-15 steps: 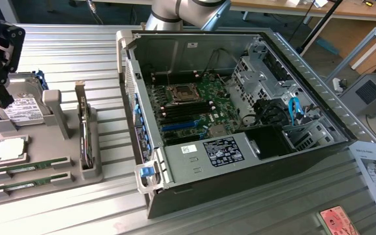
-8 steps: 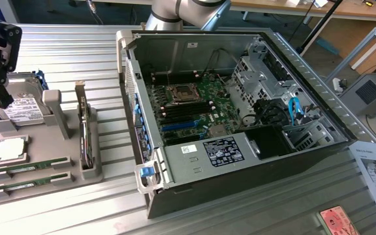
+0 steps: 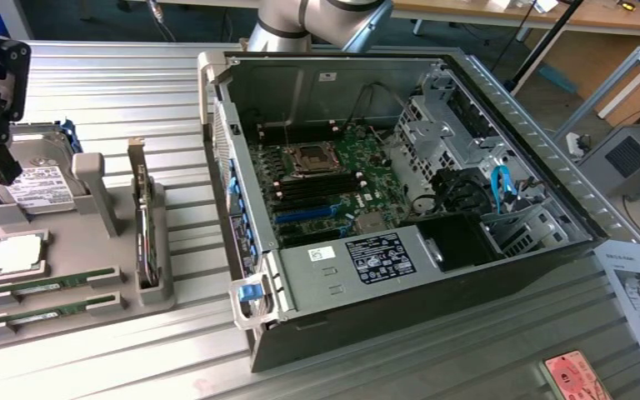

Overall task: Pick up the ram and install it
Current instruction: 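Pick up the ram and move it above insertion slot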

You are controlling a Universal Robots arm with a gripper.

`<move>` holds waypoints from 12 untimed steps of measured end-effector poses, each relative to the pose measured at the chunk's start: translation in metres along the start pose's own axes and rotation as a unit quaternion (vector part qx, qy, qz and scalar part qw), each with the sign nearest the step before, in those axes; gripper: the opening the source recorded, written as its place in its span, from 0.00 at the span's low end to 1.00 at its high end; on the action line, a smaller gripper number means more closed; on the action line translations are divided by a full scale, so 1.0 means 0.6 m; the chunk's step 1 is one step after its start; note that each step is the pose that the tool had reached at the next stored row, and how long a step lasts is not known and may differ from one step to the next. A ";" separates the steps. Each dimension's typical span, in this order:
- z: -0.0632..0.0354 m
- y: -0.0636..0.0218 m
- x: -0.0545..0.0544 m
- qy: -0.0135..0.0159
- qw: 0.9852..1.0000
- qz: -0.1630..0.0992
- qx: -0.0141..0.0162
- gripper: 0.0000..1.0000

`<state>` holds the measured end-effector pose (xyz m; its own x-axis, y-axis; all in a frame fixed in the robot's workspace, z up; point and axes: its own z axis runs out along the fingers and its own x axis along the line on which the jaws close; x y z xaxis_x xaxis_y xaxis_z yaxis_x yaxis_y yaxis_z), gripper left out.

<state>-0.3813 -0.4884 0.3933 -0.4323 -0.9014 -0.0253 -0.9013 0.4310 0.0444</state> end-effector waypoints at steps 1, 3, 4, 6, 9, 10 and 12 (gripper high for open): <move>0.000 0.000 0.000 0.000 1.000 -0.006 0.000 0.11; 0.000 0.000 0.000 0.001 1.000 -0.017 0.000 0.11; 0.000 0.000 0.000 0.001 1.000 -0.027 -0.001 0.11; 0.000 0.000 0.000 0.002 0.999 -0.037 -0.001 0.11; 0.000 0.000 0.000 0.003 0.998 -0.058 -0.001 0.11; 0.000 0.000 0.000 0.003 0.998 -0.064 -0.002 0.11; 0.000 0.000 0.000 0.004 0.995 -0.095 -0.002 0.11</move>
<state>-0.3813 -0.4884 0.3932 -0.2530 -0.9671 -0.0253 -0.9668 0.2518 0.0444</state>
